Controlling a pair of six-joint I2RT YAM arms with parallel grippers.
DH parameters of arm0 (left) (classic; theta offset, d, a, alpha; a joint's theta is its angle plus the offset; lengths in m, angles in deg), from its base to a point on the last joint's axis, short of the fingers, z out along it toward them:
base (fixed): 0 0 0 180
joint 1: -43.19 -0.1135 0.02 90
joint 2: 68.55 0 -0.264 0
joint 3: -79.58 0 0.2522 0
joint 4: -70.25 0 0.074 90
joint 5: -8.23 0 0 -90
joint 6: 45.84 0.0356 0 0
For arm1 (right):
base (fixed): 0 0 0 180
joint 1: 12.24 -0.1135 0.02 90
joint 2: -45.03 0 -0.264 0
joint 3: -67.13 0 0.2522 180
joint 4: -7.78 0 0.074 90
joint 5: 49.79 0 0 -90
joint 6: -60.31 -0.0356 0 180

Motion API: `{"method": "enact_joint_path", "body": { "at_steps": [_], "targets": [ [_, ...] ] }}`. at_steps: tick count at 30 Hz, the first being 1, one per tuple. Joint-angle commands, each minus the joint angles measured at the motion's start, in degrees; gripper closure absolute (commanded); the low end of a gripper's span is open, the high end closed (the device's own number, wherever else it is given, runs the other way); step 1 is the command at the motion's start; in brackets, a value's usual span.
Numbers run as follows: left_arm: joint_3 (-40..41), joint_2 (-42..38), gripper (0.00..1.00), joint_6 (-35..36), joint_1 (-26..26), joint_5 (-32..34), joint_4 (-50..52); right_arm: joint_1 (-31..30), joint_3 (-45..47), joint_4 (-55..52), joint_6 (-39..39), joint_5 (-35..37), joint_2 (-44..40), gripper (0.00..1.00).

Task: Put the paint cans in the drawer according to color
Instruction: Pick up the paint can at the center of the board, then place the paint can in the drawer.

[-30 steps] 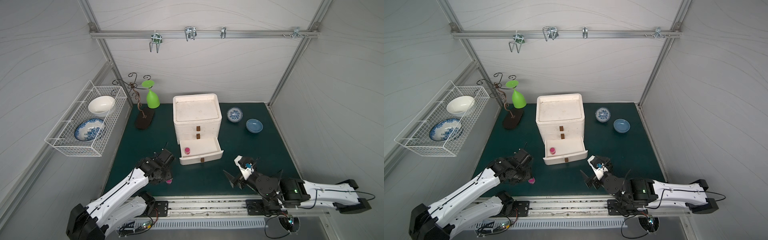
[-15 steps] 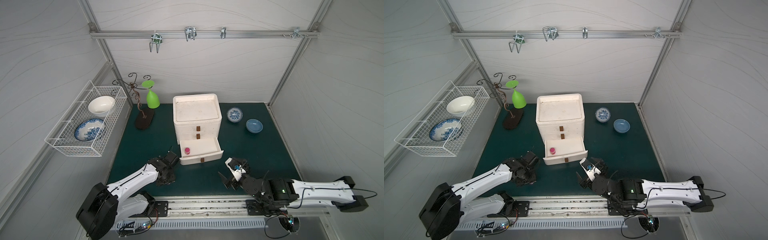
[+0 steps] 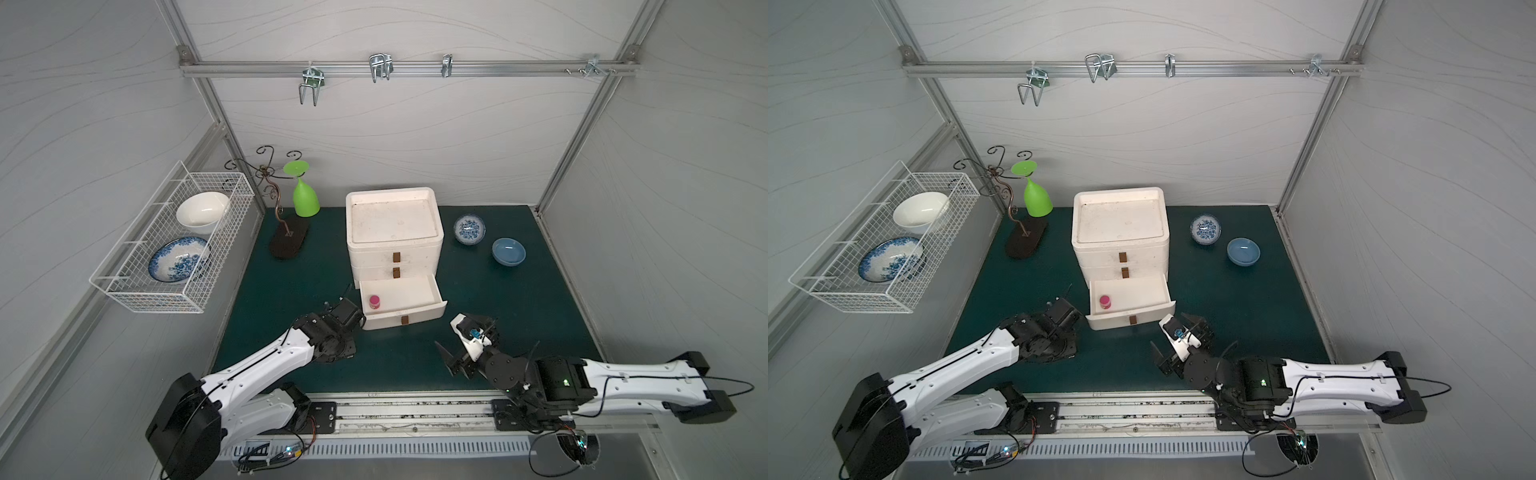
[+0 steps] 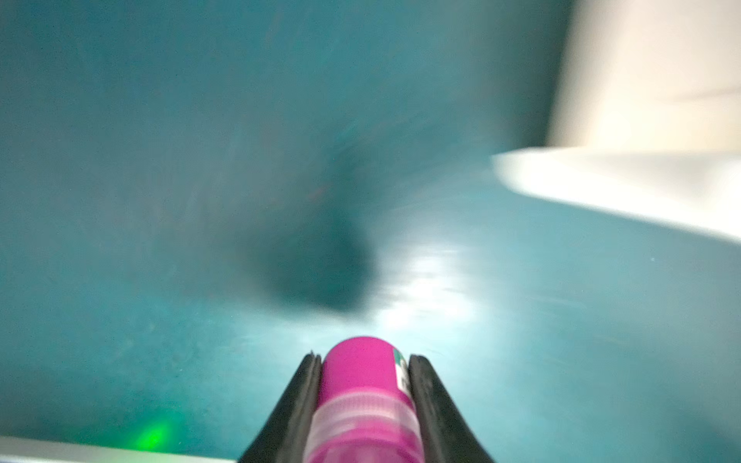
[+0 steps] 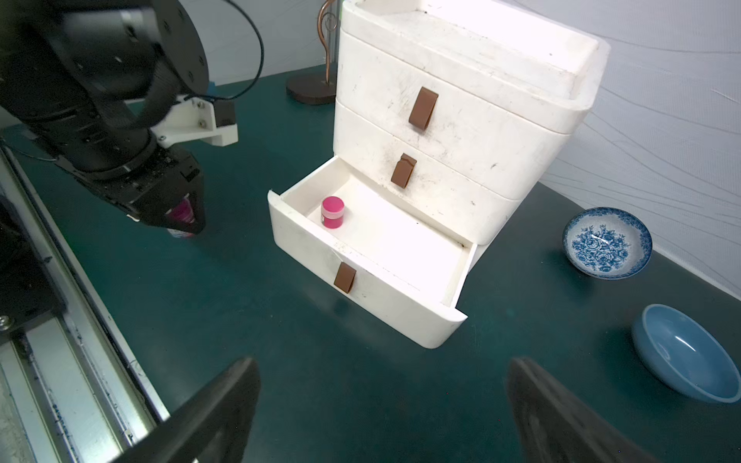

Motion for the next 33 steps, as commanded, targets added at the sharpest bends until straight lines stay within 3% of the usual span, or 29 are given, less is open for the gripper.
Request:
{"method": "enact_joint_path", "body": {
  "at_steps": [1,6,8,13,19,25,33],
  "targets": [
    [-9.89,-1.72,0.76,7.74,5.63,8.27,-2.25,0.29,1.52,2.05,-0.65,3.04,-2.79,0.01],
    [-14.14,0.62,0.76,33.06,7.48,-2.09,-15.89,0.87,3.53,2.76,-1.12,5.13,-6.73,0.01],
    [-17.86,4.13,0.76,42.47,7.15,-2.21,-15.41,1.22,4.26,2.85,-1.4,5.45,-8.38,0.01],
    [-31.16,17.25,0.8,59.49,2.93,-12.72,-7.24,2.75,5.54,2.44,-3.05,5.12,-11.8,0.01],
    [-34.93,26.58,0.79,78.78,2.74,-14.5,-8.92,3.65,6.12,0.66,-5.11,5.24,-13.33,0.01],
    [-41.02,38.81,0.79,87.87,2.65,-4.07,-7.31,3.95,6.13,0.01,-5.64,5.45,-13.22,0.01],
    [-46.7,50.14,0.78,84.17,2.32,-5.31,-8.25,4.21,6.26,0.26,-6.06,4.73,-13.02,0.01]
  ]
}}
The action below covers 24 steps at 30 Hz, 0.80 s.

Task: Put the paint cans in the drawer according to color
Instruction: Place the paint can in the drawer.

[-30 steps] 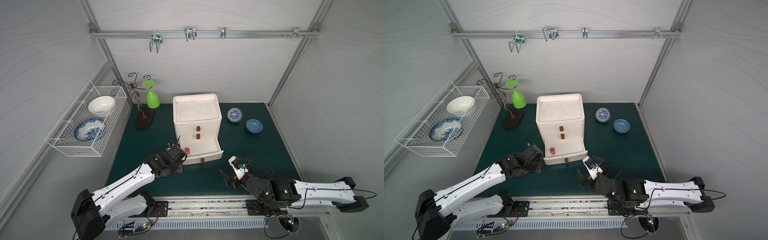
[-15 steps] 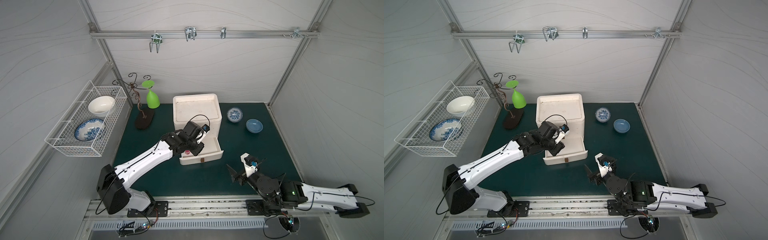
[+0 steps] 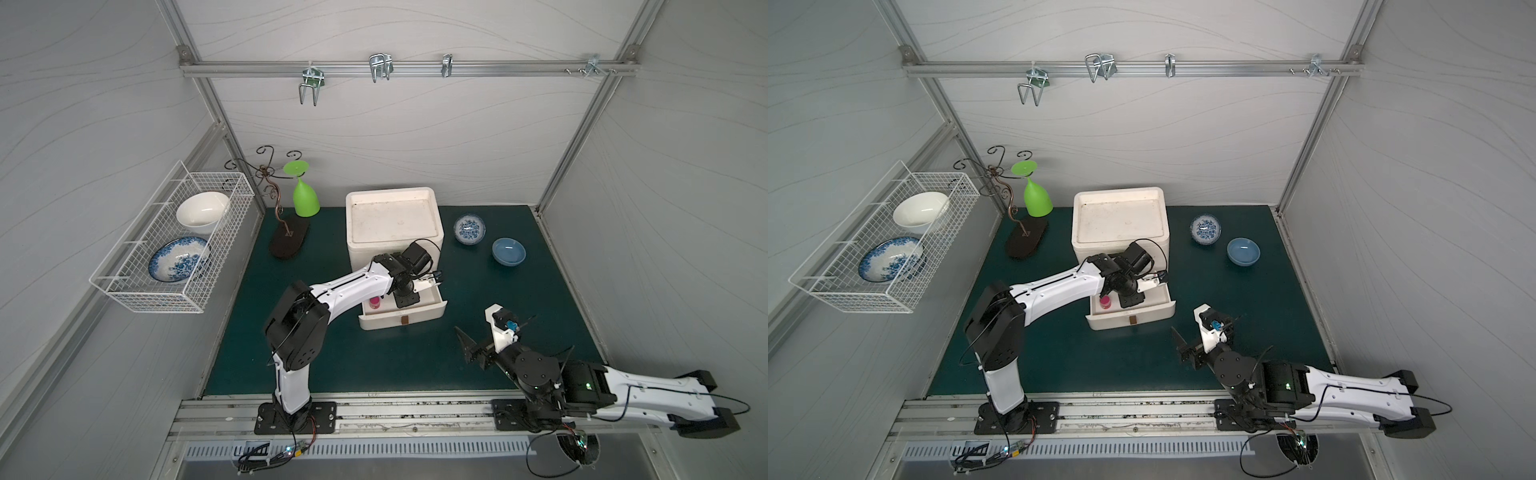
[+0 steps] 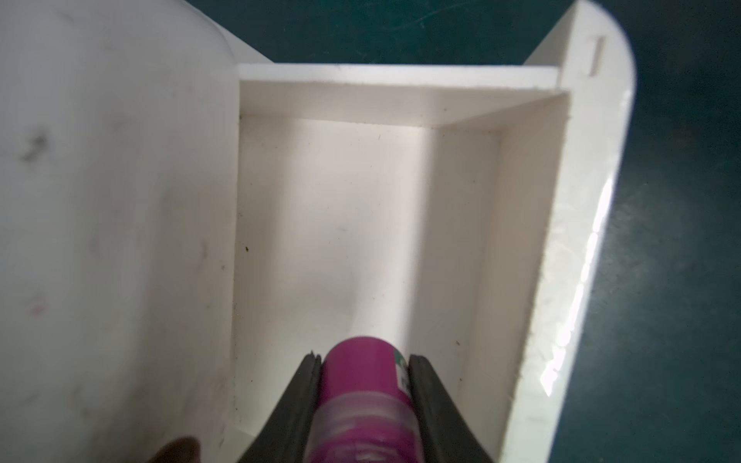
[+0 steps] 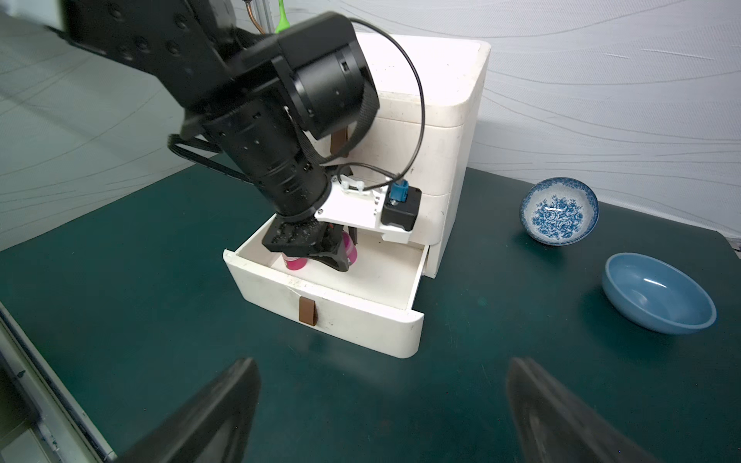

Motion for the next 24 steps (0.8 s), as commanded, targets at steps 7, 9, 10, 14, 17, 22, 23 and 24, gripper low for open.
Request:
{"method": "enact_joint_path", "body": {
  "at_steps": [7,9,10,14,17,22,23,24],
  "targets": [
    [-6.81,7.71,0.74,-3.63,-0.25,-0.09,0.15,0.49,0.41,-0.21,-1.26,0.22,0.16,0.01],
    [-7.04,6.76,0.67,-4.61,-0.21,-0.1,-0.31,0.54,0.41,-0.13,-1.15,0.14,0.36,0.01],
    [-7.0,6.02,0.63,-4.89,-0.21,-0.17,-0.7,0.53,0.39,-0.19,-1.23,0.11,0.44,0.01],
    [-7.16,2.28,0.51,-6.08,-0.17,-0.18,-0.98,0.71,0.5,-0.1,-1.46,0.44,0.79,0.01],
    [-7.52,-1.0,0.47,-6.52,-0.08,-0.23,0.06,1.15,0.75,0.02,-1.62,0.6,0.98,0.01],
    [-8.17,-7.25,0.45,-7.37,0.09,0.24,1.81,2.1,0.98,-0.37,-2.0,0.93,0.93,0.01],
    [-8.27,-9.04,0.45,-7.78,-0.04,0.55,1.23,2.16,1.11,-0.37,-1.99,1.01,0.81,0.01],
    [-8.21,-10.96,0.44,-8.42,-0.17,1.05,0.33,2.34,1.28,-0.29,-2.11,1.02,0.68,0.01]
  ]
}}
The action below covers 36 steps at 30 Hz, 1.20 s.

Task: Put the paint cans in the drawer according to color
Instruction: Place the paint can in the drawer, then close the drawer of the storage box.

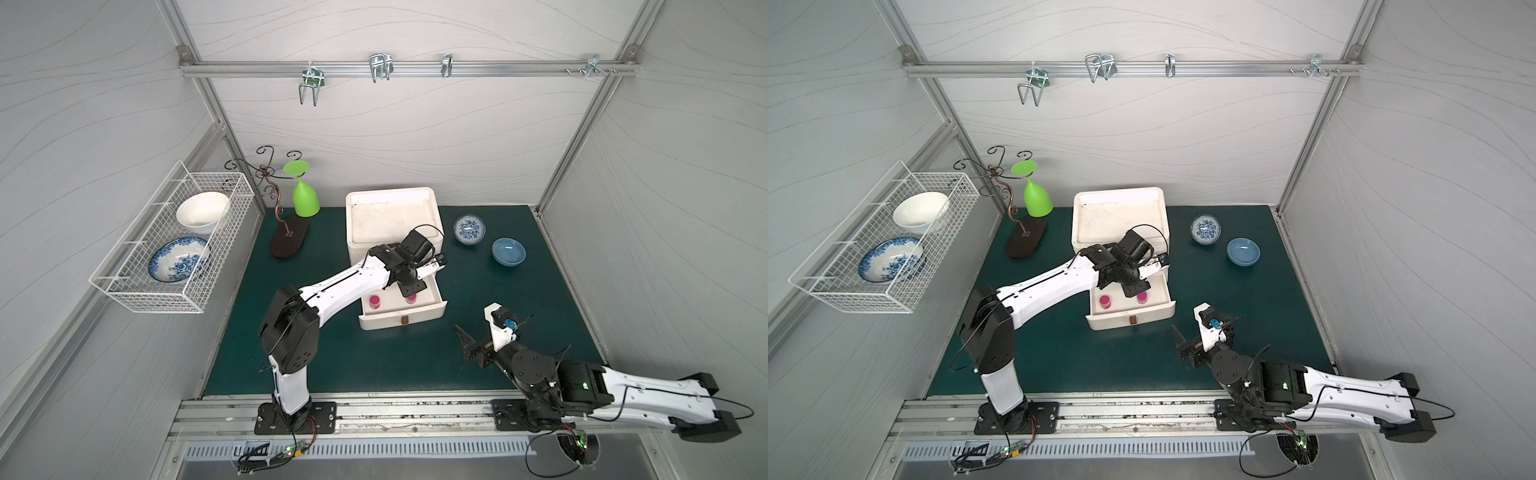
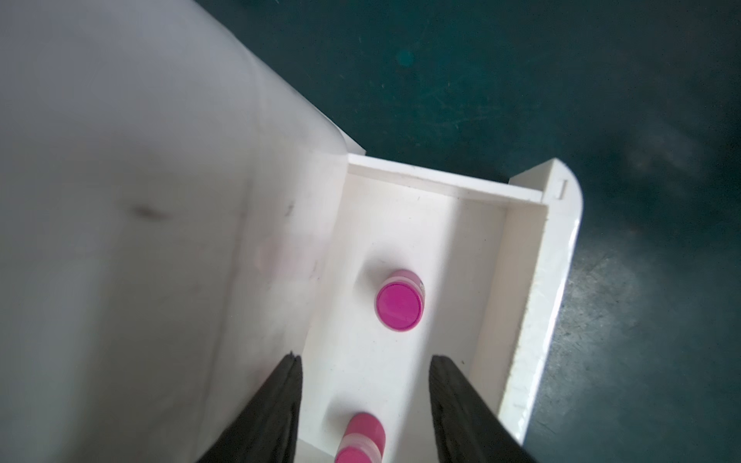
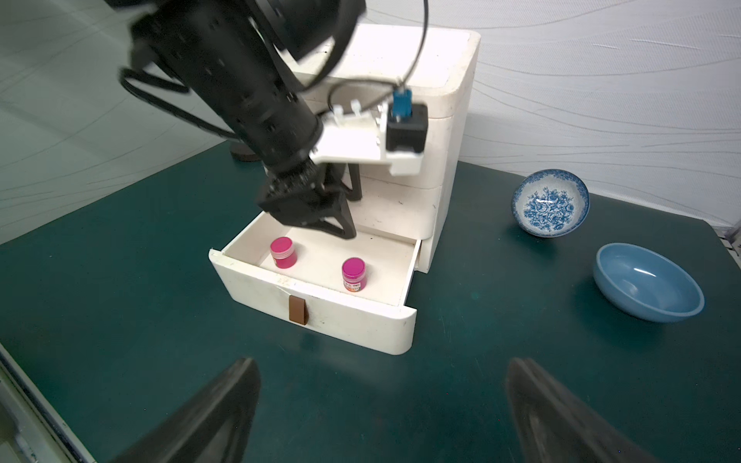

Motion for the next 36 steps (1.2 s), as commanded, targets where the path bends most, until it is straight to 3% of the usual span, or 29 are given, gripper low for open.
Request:
{"method": "enact_joint_path", "body": {
  "at_steps": [1,6,12,15,19,23,28,30,34,36],
  "targets": [
    [-3.32,-6.14,0.43,-2.61,-0.16,1.59,-1.3,0.68,0.72,-0.18,-1.04,1.08,-0.27,0.01],
    [-5.13,-13.49,0.43,-10.86,-3.39,5.64,-5.4,1.26,0.99,0.12,-0.94,1.34,0.34,0.01],
    [-5.29,-16.04,0.43,-27.85,-12.62,24.86,-10.07,2.01,0.84,1.88,-0.5,0.08,4.17,0.01],
    [-7.42,-13.25,0.32,-34.28,-18.3,28.14,-9.02,2.15,-0.04,2.37,-0.19,-0.13,7.54,0.01],
    [-12.07,-7.68,0.33,-40.76,-24.27,22.3,-5.76,2.25,-1.08,2.44,0.01,-0.23,11.43,0.01],
    [-15.45,-2.81,0.37,-44.78,-26.44,14.89,-3.82,2.32,-1.37,3.39,0.6,-0.61,13.62,0.01],
    [-16.23,1.69,0.65,-44.35,-26.8,13.66,-3.91,2.84,-1.39,4.64,0.98,-1.92,15.52,0.01],
    [-16.91,3.64,0.71,-43.68,-26.89,13.77,-3.32,3.26,-1.45,5.26,1.17,-2.74,16.61,0.01],
    [-17.2,4.69,0.72,-43.46,-26.89,12.67,-2.55,3.72,-1.98,5.34,1.25,-3.06,19.0,0.01],
    [-16.25,3.63,0.66,-44.28,-26.89,11.33,-3.62,3.91,-2.26,5.45,1.33,-3.1,20.12,0.01]
  ]
}}
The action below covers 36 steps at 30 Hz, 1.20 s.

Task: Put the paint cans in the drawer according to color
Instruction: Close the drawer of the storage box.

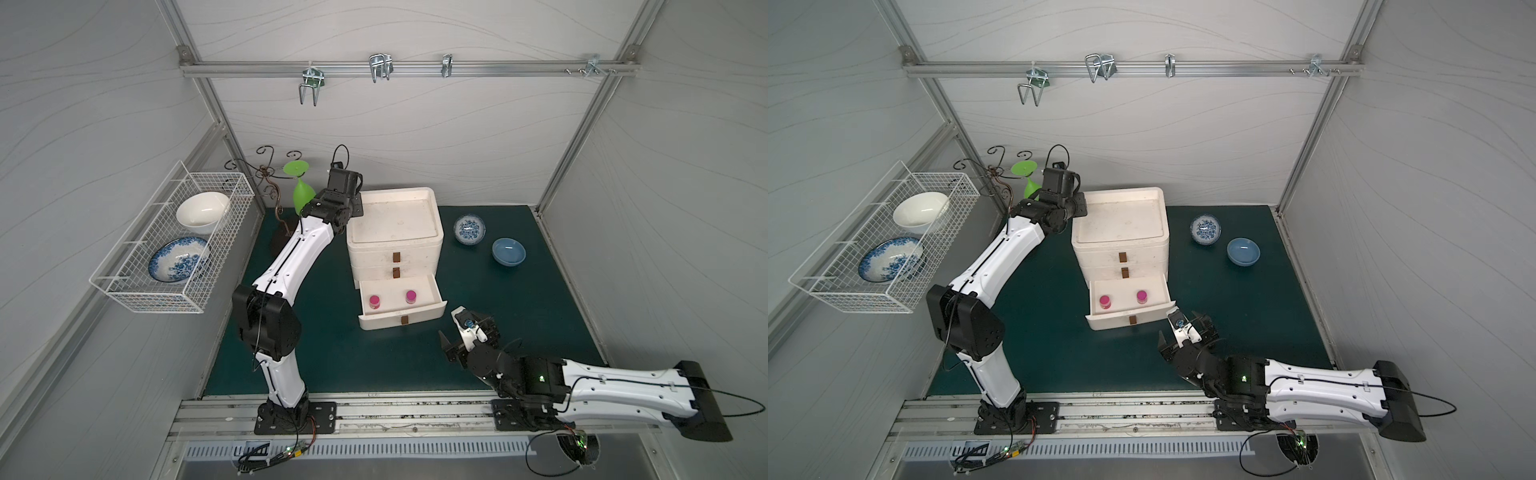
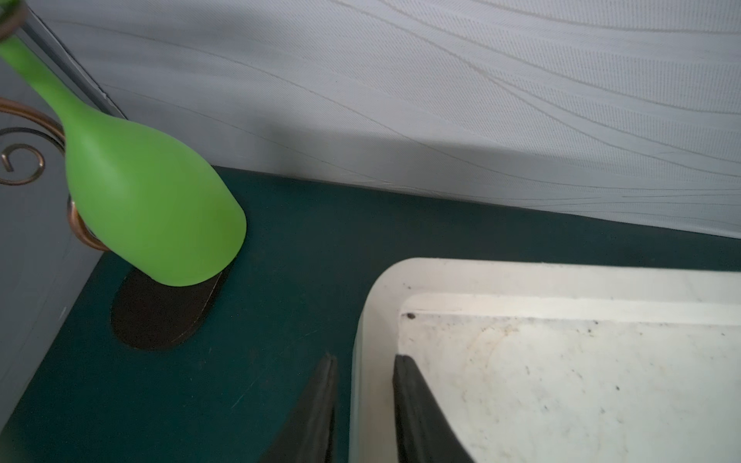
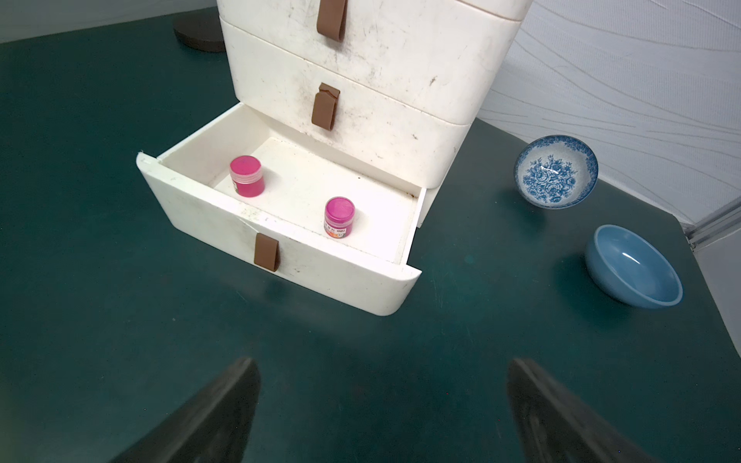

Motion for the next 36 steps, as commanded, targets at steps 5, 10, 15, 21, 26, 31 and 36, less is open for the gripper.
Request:
{"method": "enact_joint_path", "body": {
  "at_steps": [5,10,15,21,26,31,36],
  "targets": [
    [2.97,-1.62,0.63,-2.9,-0.22,-7.0,1.02,0.63,-2.37,1.75,0.76,-0.17,2.16,0.01],
    [4.02,-2.02,0.67,-4.16,-0.22,-7.12,2.3,0.97,-2.24,1.92,0.89,-0.08,2.42,0.01],
    [6.29,-2.96,0.91,-2.38,-0.23,-4.23,2.09,1.16,-2.07,2.08,0.01,-0.55,2.99,0.01],
    [6.51,-2.72,1.0,-2.17,-0.18,-7.2,3.54,1.34,-2.76,2.36,-10.02,-1.58,6.19,0.01],
    [6.98,-2.64,1.0,-2.33,0.11,-8.88,4.85,1.34,-0.64,11.79,-18.54,-1.81,14.48,0.01],
    [8.06,-3.16,1.0,1.85,2.85,-6.4,4.41,1.89,-5.02,16.2,-22.48,-1.56,29.54,0.01],
    [7.95,-3.65,1.0,3.2,4.87,-7.22,4.57,2.02,-7.54,27.12,-21.0,-4.92,44.02,0.01]
  ]
}}
